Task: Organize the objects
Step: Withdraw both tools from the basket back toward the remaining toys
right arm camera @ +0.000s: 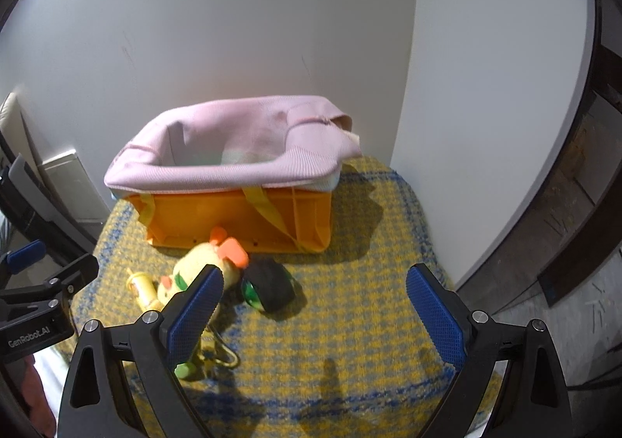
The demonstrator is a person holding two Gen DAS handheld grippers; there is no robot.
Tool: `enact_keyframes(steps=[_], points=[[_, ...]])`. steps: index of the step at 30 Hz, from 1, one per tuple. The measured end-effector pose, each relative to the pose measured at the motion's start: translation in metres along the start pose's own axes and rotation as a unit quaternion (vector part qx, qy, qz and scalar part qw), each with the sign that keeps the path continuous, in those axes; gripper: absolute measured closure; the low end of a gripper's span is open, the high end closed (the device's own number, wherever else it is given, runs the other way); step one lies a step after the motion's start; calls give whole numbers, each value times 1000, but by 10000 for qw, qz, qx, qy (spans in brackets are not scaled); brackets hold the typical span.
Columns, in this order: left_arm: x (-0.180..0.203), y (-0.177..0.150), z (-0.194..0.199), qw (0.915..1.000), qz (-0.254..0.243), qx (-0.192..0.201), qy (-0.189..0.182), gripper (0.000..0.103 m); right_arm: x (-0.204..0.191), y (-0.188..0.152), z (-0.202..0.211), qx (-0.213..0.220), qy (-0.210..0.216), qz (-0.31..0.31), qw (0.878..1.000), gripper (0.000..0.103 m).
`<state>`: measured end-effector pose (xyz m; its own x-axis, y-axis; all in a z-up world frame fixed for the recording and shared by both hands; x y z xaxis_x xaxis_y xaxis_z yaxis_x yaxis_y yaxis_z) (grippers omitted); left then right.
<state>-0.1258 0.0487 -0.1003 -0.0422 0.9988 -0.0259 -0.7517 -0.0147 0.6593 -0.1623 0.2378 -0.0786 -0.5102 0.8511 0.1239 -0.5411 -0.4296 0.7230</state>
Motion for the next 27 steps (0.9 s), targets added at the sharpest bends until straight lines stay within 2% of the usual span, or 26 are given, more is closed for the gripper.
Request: enact_keyframes(steps=[13,27], points=[[22,-49,-29,9995,-184,-212,-137,1,11,-48,-20,-187,-97,48,9998,8],[37,-85,-59,9980,-263,-558,-113,2,16,-70,-38,-309,-184,119,9993,8]])
Point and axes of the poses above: each gripper's, at about its wrist camera, not at the fingertips, and z roughly against the way its jaws point, x to its right, y to its top, the point moved 7 cm from there along -z, roughly the way its jaws point, and after that the axes turned 4 degrees about y, right-handed, at the moved point
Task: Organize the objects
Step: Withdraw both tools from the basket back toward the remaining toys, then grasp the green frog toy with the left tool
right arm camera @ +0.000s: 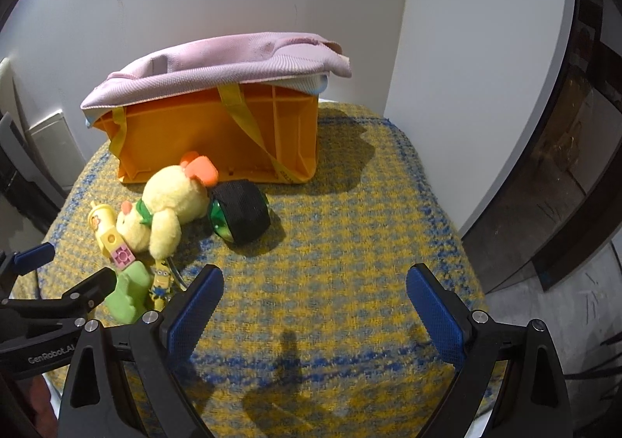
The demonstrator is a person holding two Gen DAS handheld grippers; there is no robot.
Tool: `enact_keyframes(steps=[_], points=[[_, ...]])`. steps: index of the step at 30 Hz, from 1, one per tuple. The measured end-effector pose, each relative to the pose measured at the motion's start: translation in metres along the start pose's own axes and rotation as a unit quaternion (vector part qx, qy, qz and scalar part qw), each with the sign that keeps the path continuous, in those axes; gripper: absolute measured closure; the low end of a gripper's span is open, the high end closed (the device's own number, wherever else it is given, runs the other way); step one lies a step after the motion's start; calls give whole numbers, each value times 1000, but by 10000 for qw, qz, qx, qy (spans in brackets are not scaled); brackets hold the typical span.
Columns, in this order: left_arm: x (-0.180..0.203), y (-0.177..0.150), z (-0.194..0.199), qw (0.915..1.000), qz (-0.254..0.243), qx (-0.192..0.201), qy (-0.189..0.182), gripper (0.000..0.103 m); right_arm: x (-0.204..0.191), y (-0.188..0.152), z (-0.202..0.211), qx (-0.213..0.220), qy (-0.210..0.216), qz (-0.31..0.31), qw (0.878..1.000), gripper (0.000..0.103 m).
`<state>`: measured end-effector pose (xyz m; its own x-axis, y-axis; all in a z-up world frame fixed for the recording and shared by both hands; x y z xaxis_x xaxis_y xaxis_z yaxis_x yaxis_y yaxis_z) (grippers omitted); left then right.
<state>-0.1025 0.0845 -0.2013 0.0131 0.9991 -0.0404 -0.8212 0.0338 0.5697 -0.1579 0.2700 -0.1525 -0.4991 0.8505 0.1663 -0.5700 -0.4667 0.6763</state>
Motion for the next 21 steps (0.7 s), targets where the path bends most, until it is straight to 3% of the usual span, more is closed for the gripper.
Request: enact_keyframes(steps=[6,21], points=[[4,-11,-14,9999,-8,-148,-57,4,2,-11,-10,-117,12,-30,9999,8],[22,-24,-36,9981,-70,-467,-385,27,5,-15,-17,-188,1,-37,9998,8]])
Point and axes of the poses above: each gripper's, at about its wrist camera, not at the fingertips, and z roughly against the way its jaws point, x to its right, y to its top, the point moved 7 cm from there along -z, roughly the way its jaws point, and after that the axes turned 4 degrees about y, right-handed, at the moved point
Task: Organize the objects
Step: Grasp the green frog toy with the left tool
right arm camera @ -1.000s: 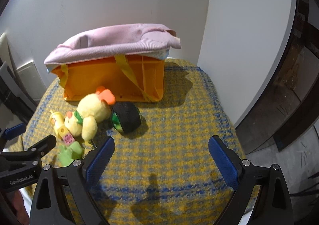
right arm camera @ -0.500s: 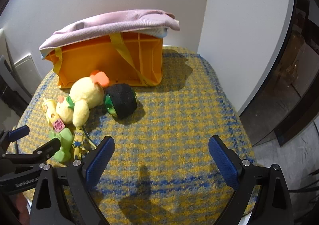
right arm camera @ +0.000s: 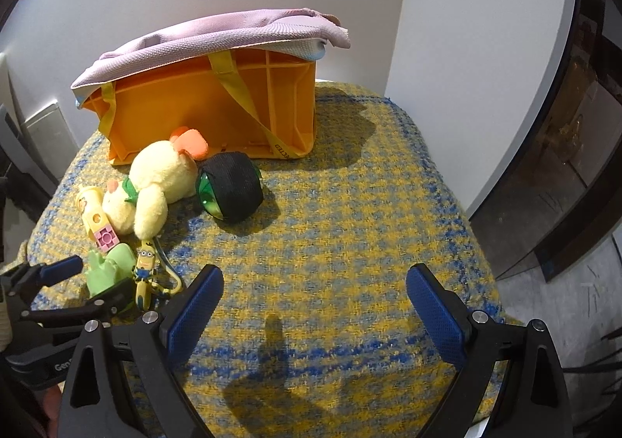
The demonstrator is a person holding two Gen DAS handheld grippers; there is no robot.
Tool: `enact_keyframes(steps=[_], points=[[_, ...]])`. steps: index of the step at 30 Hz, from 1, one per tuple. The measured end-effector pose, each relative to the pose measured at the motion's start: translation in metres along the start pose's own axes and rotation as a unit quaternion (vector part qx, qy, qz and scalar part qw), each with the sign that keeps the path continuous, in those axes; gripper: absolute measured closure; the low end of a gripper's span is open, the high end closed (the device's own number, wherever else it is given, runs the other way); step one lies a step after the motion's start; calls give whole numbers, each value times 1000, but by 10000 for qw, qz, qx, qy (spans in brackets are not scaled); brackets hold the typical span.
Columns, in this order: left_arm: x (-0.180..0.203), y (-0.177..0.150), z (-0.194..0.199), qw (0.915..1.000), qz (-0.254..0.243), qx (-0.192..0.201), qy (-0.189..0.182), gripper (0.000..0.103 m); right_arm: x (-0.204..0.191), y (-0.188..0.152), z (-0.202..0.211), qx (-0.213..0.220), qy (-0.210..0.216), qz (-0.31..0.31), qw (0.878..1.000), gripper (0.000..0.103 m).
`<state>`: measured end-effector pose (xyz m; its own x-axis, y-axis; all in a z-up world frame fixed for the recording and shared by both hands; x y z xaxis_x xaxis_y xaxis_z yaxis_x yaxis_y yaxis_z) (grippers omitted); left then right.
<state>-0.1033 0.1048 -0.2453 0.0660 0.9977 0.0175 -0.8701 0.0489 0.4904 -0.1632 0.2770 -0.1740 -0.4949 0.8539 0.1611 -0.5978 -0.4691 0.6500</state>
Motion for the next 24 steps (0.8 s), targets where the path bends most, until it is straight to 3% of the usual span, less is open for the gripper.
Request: enact_keyframes(steps=[7,24], points=[[8,-4,-5,9998,-22,-87,-192,46,1,0,-1,-13,4,-2,10000,8],[2,-9,17,9999,81,10,-106,46,-8,3,9,77,93,53,9999,8]])
Point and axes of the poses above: each gripper's, at about its wrist camera, not at the fingertips, and z roughly against the way its jaws point, x to its right, y to its top, the point moved 7 cm from there along -z, roughly the way its jaws point, and after that the axes turned 4 degrees about y, right-handed, at the moved point
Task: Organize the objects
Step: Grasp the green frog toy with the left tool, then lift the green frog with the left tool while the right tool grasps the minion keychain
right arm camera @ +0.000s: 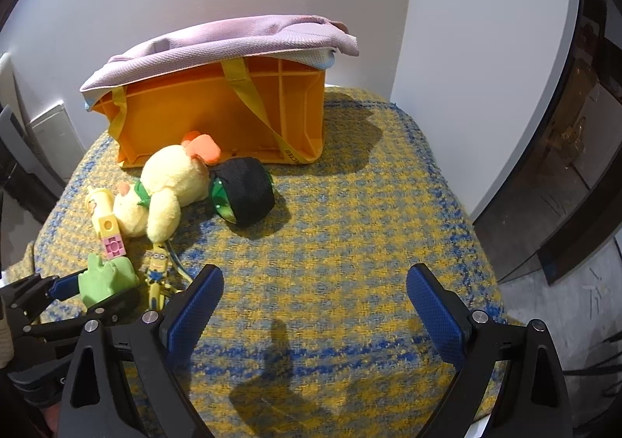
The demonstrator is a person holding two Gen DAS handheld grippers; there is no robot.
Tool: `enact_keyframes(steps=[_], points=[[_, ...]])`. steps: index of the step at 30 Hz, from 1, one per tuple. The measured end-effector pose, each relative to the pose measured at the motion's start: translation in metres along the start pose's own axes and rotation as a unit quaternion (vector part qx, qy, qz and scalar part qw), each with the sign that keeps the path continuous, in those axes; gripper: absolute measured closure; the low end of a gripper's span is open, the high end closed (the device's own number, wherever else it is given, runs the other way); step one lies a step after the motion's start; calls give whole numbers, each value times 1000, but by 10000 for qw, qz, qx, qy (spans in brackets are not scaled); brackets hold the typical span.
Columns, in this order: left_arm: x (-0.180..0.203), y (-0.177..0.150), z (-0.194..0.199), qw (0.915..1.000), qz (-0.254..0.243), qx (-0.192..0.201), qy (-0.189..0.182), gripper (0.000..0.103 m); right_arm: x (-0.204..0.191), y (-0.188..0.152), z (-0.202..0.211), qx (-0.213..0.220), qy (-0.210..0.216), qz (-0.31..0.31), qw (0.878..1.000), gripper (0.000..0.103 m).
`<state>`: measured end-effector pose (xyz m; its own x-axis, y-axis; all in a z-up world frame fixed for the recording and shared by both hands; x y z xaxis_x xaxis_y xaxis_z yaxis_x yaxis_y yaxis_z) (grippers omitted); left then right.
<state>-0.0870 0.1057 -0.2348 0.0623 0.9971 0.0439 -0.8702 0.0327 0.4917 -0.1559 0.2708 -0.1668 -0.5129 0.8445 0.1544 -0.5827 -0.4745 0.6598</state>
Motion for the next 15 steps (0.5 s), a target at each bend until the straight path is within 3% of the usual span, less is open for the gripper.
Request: enact_keyframes(steps=[15], points=[[-38,-12,22,9992,323,132,175,46,-31,0,1,-14,203,264,9994,8]])
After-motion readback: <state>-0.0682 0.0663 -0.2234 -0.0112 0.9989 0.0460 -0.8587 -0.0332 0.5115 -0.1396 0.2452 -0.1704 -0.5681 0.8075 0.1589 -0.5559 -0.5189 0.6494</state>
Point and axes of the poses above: each gripper's, at about its wrist camera, not at the fingertips, and z roughly against the way its jaws point, x to its right, y to its top, the point moved 7 cm from there along -z, roughly the way its jaws point, and after that the axes turned 4 degrees about y, right-handed, at the moved point
